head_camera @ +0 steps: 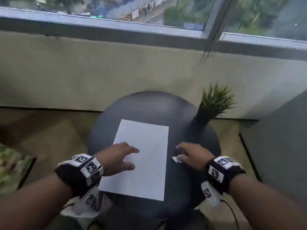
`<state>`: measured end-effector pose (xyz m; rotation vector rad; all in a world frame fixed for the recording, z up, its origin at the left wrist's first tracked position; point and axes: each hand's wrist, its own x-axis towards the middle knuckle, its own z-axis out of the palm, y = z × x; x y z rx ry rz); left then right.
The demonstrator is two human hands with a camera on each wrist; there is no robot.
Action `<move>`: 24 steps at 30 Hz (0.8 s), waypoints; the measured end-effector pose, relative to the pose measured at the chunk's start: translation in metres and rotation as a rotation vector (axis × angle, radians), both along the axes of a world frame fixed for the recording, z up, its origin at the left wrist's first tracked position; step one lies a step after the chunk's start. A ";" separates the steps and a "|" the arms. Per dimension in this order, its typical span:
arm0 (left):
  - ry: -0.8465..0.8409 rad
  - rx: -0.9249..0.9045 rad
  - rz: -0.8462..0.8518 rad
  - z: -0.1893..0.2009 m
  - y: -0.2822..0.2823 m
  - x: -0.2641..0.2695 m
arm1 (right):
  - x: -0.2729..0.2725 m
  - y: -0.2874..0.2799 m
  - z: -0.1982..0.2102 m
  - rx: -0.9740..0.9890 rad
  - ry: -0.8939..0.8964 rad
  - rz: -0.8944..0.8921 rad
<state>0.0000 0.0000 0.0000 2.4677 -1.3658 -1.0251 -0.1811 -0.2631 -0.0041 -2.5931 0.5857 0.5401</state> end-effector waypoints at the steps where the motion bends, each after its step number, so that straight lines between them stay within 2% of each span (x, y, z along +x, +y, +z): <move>1: -0.035 -0.011 -0.043 -0.009 0.001 0.000 | 0.004 0.003 -0.010 -0.040 -0.016 0.030; 5: -0.229 0.023 -0.150 -0.043 0.013 -0.005 | 0.009 0.017 -0.030 -0.166 -0.069 0.060; 9: -0.319 0.045 -0.155 -0.057 0.025 -0.032 | -0.010 0.036 -0.027 -0.161 -0.149 -0.067; 12: -0.344 0.076 -0.179 -0.061 0.023 -0.055 | -0.027 0.056 -0.022 -0.047 -0.160 -0.160; 18: -0.339 0.027 -0.141 -0.059 0.016 -0.084 | -0.036 0.102 -0.026 0.149 -0.221 -0.059; 21: -0.372 0.022 -0.137 -0.063 0.021 -0.088 | -0.027 0.114 -0.031 0.134 -0.238 -0.011; 24: -0.351 0.033 -0.132 -0.063 0.021 -0.090 | -0.015 0.120 -0.034 0.101 -0.250 -0.059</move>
